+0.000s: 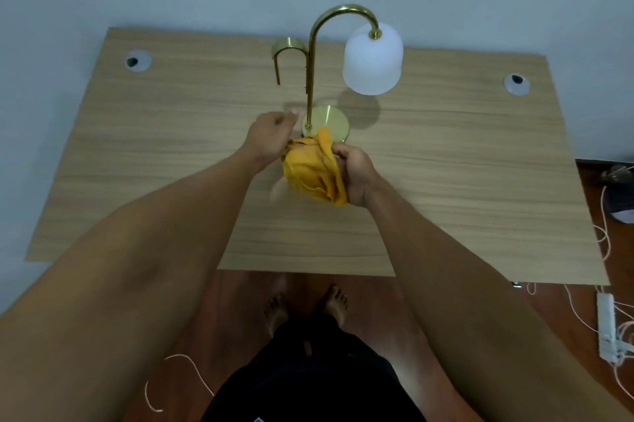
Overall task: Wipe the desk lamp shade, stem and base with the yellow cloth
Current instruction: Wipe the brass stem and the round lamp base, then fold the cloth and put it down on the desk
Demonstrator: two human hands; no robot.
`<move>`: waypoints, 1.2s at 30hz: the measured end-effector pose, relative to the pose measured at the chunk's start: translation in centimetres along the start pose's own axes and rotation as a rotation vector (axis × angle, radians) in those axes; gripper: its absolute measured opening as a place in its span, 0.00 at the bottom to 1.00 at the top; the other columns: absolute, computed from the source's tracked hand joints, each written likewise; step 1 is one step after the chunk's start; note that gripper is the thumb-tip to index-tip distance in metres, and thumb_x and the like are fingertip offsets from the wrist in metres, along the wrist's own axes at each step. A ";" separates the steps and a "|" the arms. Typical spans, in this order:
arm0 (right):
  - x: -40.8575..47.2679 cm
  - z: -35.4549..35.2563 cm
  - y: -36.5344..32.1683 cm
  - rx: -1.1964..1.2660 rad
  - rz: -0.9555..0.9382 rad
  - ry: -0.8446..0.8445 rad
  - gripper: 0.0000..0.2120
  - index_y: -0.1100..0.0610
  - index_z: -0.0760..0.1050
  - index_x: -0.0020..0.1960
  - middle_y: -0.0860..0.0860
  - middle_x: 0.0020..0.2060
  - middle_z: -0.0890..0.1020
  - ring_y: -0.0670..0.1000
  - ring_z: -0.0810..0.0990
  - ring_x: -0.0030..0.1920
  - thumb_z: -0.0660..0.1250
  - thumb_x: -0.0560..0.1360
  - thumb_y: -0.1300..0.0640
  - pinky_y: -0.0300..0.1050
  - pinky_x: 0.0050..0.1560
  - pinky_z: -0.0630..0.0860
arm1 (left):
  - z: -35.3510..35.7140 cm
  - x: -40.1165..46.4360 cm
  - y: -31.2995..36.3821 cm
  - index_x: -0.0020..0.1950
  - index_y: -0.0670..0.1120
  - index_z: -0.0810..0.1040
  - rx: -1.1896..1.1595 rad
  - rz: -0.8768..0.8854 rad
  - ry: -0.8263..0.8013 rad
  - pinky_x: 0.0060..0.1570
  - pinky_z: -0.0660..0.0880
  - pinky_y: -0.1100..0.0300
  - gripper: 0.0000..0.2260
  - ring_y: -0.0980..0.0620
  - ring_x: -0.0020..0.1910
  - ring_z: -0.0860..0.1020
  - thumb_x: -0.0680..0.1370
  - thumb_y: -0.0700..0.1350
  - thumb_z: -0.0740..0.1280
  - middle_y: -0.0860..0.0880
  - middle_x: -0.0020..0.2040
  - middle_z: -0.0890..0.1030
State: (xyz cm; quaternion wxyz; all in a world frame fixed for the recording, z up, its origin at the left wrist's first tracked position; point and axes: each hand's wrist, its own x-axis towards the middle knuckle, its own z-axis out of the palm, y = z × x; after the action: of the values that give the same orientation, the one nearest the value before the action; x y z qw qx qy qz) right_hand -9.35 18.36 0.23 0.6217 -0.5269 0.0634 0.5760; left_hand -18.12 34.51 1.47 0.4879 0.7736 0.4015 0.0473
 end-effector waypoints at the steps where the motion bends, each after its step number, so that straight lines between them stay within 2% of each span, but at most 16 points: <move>1: -0.5 0.1 -0.3 0.045 0.008 -0.001 0.20 0.62 0.80 0.64 0.61 0.52 0.86 0.60 0.86 0.50 0.55 0.82 0.53 0.52 0.54 0.83 | -0.1 -0.6 -0.1 0.56 0.40 0.83 -0.129 -0.077 -0.020 0.55 0.73 0.54 0.25 0.44 0.56 0.81 0.83 0.60 0.59 0.42 0.55 0.84; 4: -1.6 0.2 -0.8 0.153 -0.040 -0.029 0.25 0.63 0.77 0.67 0.62 0.54 0.86 0.61 0.86 0.52 0.54 0.82 0.48 0.54 0.55 0.82 | -1.1 -2.2 0.4 0.54 0.44 0.84 -0.353 -0.288 -0.166 0.51 0.71 0.53 0.25 0.48 0.47 0.78 0.78 0.65 0.61 0.47 0.49 0.84; 6: -2.4 0.5 -0.9 0.205 -0.057 -0.072 0.32 0.62 0.75 0.71 0.63 0.61 0.83 0.63 0.84 0.56 0.55 0.82 0.38 0.58 0.60 0.80 | -1.6 -3.0 0.9 0.50 0.49 0.83 -0.396 -0.314 -0.247 0.48 0.70 0.54 0.21 0.49 0.46 0.76 0.71 0.65 0.67 0.49 0.45 0.81; 8: -3.2 1.2 -1.0 0.184 -0.075 -0.127 0.37 0.62 0.76 0.70 0.63 0.63 0.82 0.62 0.84 0.57 0.57 0.79 0.32 0.60 0.63 0.78 | -2.1 -3.5 1.4 0.52 0.48 0.84 -0.454 -0.283 -0.256 0.45 0.70 0.56 0.19 0.49 0.46 0.75 0.69 0.59 0.71 0.49 0.45 0.80; 9: -3.7 1.6 -0.9 0.153 -0.090 -0.156 0.36 0.62 0.76 0.70 0.63 0.63 0.82 0.62 0.84 0.58 0.59 0.79 0.34 0.60 0.66 0.77 | -2.3 -3.7 1.7 0.55 0.45 0.84 -0.484 -0.274 -0.242 0.46 0.72 0.56 0.18 0.48 0.47 0.76 0.71 0.54 0.73 0.47 0.46 0.81; 11: -4.0 2.3 -0.6 0.066 -0.103 -0.151 0.28 0.62 0.74 0.72 0.63 0.63 0.82 0.61 0.84 0.58 0.66 0.79 0.46 0.59 0.65 0.77 | -2.9 -4.1 2.2 0.56 0.43 0.82 -0.530 -0.254 -0.220 0.47 0.75 0.56 0.11 0.46 0.48 0.79 0.75 0.45 0.72 0.45 0.48 0.82; 14: -4.3 2.7 -0.7 0.037 -0.091 -0.005 0.23 0.65 0.71 0.73 0.64 0.62 0.81 0.62 0.82 0.59 0.61 0.81 0.56 0.58 0.59 0.81 | -3.9 -4.3 2.4 0.54 0.47 0.77 -0.558 -0.224 -0.203 0.42 0.76 0.56 0.08 0.45 0.47 0.80 0.76 0.41 0.69 0.44 0.48 0.81; 17: -5.0 3.2 -1.1 0.067 -0.075 0.038 0.21 0.65 0.73 0.70 0.63 0.64 0.81 0.63 0.82 0.60 0.56 0.83 0.54 0.59 0.60 0.78 | -5.0 -4.7 2.1 0.53 0.50 0.74 -0.579 -0.207 -0.207 0.42 0.76 0.54 0.07 0.46 0.48 0.79 0.76 0.42 0.67 0.44 0.49 0.79; 20: -5.5 3.8 -1.4 0.065 -0.080 0.026 0.19 0.63 0.77 0.65 0.62 0.59 0.83 0.61 0.83 0.57 0.55 0.85 0.52 0.59 0.59 0.79 | -5.7 -5.4 1.7 0.49 0.52 0.71 -0.560 -0.195 -0.225 0.42 0.76 0.56 0.05 0.47 0.45 0.79 0.79 0.42 0.64 0.46 0.49 0.79; 24: -6.6 4.7 -1.5 0.032 -0.114 0.023 0.17 0.60 0.77 0.65 0.60 0.56 0.85 0.60 0.86 0.53 0.57 0.85 0.51 0.58 0.55 0.80 | -5.8 -5.7 1.0 0.53 0.53 0.71 -0.565 -0.193 -0.189 0.38 0.76 0.57 0.04 0.49 0.41 0.79 0.83 0.44 0.63 0.48 0.50 0.80; 26: -7.1 4.8 -1.4 0.022 -0.137 0.019 0.15 0.57 0.77 0.66 0.58 0.53 0.87 0.58 0.87 0.50 0.57 0.86 0.52 0.57 0.52 0.83 | -5.5 -5.7 0.4 0.62 0.55 0.70 -0.610 -0.229 -0.181 0.39 0.76 0.57 0.09 0.49 0.43 0.80 0.83 0.48 0.65 0.48 0.55 0.80; 29: -7.9 4.5 -1.7 -0.018 -0.181 0.026 0.15 0.53 0.74 0.70 0.55 0.53 0.86 0.55 0.88 0.48 0.57 0.86 0.55 0.52 0.45 0.86 | -4.7 -6.2 -0.4 0.71 0.58 0.60 -0.656 -0.308 -0.286 0.48 0.80 0.51 0.33 0.47 0.54 0.82 0.74 0.56 0.75 0.49 0.61 0.79; 31: -8.7 4.1 -2.0 -0.127 -0.192 0.036 0.14 0.52 0.75 0.68 0.54 0.53 0.86 0.54 0.87 0.51 0.57 0.86 0.55 0.51 0.46 0.86 | -3.5 -6.1 -1.4 0.77 0.48 0.63 -0.627 -0.326 -0.310 0.47 0.82 0.52 0.48 0.47 0.57 0.83 0.63 0.57 0.82 0.46 0.65 0.80; 32: -8.9 3.8 -2.2 -0.215 -0.200 0.059 0.14 0.51 0.76 0.67 0.53 0.54 0.86 0.55 0.86 0.53 0.57 0.86 0.54 0.51 0.48 0.85 | -2.8 -5.9 -1.7 0.77 0.45 0.65 -0.645 -0.313 -0.274 0.42 0.82 0.55 0.48 0.47 0.56 0.84 0.62 0.54 0.82 0.46 0.64 0.81; 34: -9.2 2.6 -2.5 -0.387 -0.236 0.150 0.14 0.51 0.77 0.68 0.54 0.55 0.85 0.58 0.83 0.56 0.58 0.86 0.53 0.55 0.54 0.81 | -1.6 -6.3 -1.1 0.73 0.43 0.71 -0.708 -0.279 -0.148 0.35 0.80 0.58 0.35 0.46 0.51 0.84 0.69 0.47 0.79 0.44 0.60 0.83; 36: -9.4 1.2 -2.6 -0.435 -0.286 0.221 0.14 0.52 0.77 0.68 0.53 0.53 0.85 0.58 0.83 0.55 0.59 0.86 0.54 0.56 0.55 0.80 | -0.6 -7.3 0.3 0.66 0.43 0.71 -0.683 -0.217 -0.028 0.33 0.77 0.58 0.22 0.48 0.43 0.82 0.76 0.42 0.75 0.45 0.52 0.82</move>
State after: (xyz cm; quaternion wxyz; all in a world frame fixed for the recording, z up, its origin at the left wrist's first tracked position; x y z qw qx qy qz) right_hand -11.04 13.65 8.68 0.5584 -0.7111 -0.0695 0.4216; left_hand -23.13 30.02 4.29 0.7259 0.5196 0.4355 0.1162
